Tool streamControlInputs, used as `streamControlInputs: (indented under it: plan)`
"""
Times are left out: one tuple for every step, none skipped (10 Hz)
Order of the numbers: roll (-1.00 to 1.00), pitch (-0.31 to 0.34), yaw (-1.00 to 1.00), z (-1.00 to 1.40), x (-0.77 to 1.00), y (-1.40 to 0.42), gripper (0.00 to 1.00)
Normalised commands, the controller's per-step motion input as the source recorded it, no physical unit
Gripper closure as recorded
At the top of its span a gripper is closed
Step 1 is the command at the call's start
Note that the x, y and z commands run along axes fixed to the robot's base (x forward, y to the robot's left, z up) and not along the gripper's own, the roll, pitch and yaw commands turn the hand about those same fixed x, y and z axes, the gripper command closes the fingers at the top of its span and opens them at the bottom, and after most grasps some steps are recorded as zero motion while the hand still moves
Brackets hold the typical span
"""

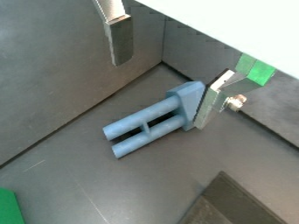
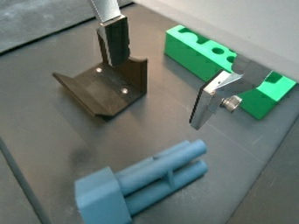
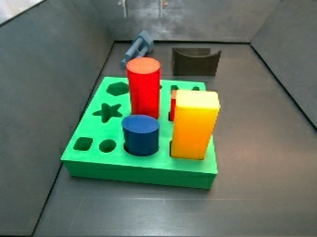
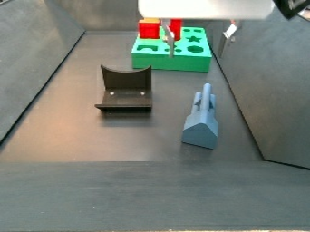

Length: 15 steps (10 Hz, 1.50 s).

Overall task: Pick up the 3 prong object. Move up. Rotate the 3 prong object. Place the 3 prong object on the fixture. Regrasp the 3 prong object. Move to above the board. Insert the 3 prong object.
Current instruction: Pick up the 3 prong object.

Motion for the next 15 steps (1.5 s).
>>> streamControlInputs:
  plan:
    - [0.00,-0.154,-0.03,-0.42,-0.24,0.00,0.00]
    - [-0.02,-0.164,-0.06,-0.41,-0.19,0.00,0.00]
    - [0.00,-0.100,-0.09,-0.26,-0.20,0.00,0.00]
    - [0.00,-0.066,-0.15,-0.28,-0.18,0.00,0.00]
    - [0.00,-0.094,-0.16,-0.39,-0.12,0.00,0.00]
    - [0.00,-0.110,-0.17,-0.45,-0.10,0.00,0.00]
    - [0.00,-0.130,-0.15,-0.52,-0.10,0.01,0.00]
    - [0.00,-0.137,-0.15,-0.56,-0.10,0.02,0.00]
    - [0.00,-0.130,-0.12,-0.58,-0.11,0.05,0.00]
    - [0.00,-0.116,-0.08,-0.58,-0.05,0.09,0.00]
    - [0.00,-0.123,-0.06,-0.55,-0.08,0.08,0.00]
    - [-0.03,-0.161,-0.06,-0.52,-0.07,0.07,0.00]
    - [-0.07,-0.227,-0.07,-0.51,-0.07,0.04,0.00]
    - [-0.07,-0.273,-0.03,-0.55,-0.05,0.00,0.00]
    - [-0.04,-0.267,-0.04,-0.61,-0.06,0.00,0.00]
